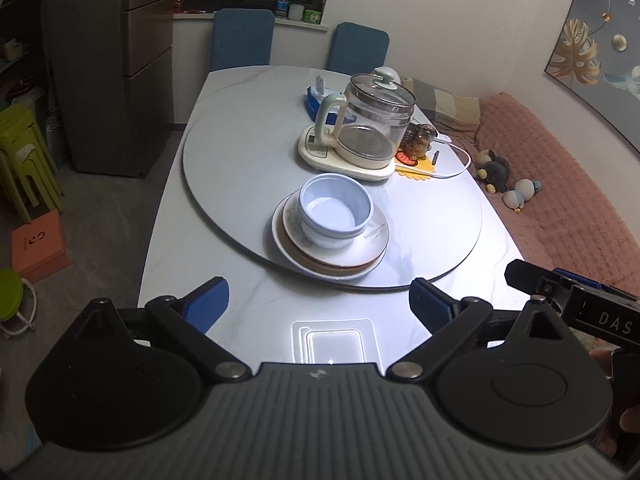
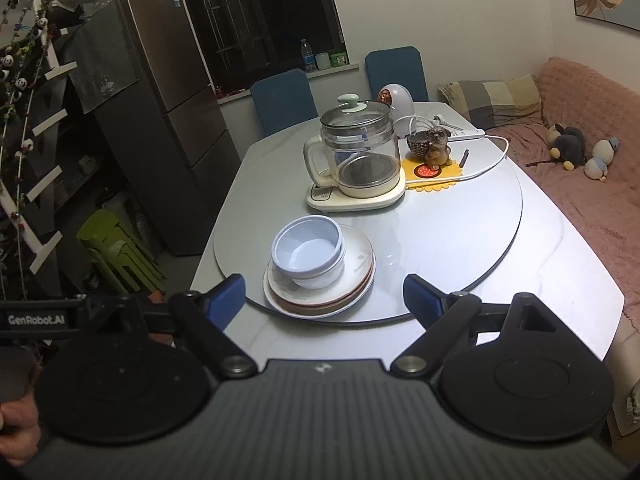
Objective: Organize plates and bowls
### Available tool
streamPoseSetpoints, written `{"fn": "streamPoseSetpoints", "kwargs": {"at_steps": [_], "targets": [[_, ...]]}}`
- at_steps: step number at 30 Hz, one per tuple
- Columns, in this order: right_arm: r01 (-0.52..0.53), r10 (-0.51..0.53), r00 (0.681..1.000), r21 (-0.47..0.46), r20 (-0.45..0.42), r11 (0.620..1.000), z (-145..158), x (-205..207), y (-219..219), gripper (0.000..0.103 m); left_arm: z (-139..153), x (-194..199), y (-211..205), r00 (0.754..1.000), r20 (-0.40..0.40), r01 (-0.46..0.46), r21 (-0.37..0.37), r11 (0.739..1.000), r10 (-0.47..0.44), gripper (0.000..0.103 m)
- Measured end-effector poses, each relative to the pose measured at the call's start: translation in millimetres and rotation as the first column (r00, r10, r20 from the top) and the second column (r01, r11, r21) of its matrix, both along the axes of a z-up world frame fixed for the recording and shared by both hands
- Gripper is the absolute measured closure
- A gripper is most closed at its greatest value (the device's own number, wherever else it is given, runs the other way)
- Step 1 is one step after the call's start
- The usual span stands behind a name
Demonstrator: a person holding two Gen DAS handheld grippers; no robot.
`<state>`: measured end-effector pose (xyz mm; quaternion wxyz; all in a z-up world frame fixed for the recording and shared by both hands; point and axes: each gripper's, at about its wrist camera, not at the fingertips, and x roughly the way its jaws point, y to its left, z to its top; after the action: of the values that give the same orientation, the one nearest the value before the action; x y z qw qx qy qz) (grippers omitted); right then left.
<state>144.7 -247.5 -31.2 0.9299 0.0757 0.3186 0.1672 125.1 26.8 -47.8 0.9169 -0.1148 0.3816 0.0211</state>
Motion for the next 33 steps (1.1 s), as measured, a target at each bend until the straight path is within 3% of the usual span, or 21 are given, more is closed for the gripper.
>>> {"fn": "streamPoseSetpoints", "kwargs": {"at_steps": [18,33], "targets": [[-0.044,0.044,0.999,-0.018,0.001,0.999,-14,-59,-19,0.015,-13,-73,-25,0.999,-0.02,-0.032,0.031,0.999,0.033,0.004],[-0.036,0.036,0.999,-0.04,-0.003,0.999,-20,-78,-29,0.016,-12,-97,-26,0.999,-0.027,-0.038,0.048,0.998,0.04,0.004]]}}
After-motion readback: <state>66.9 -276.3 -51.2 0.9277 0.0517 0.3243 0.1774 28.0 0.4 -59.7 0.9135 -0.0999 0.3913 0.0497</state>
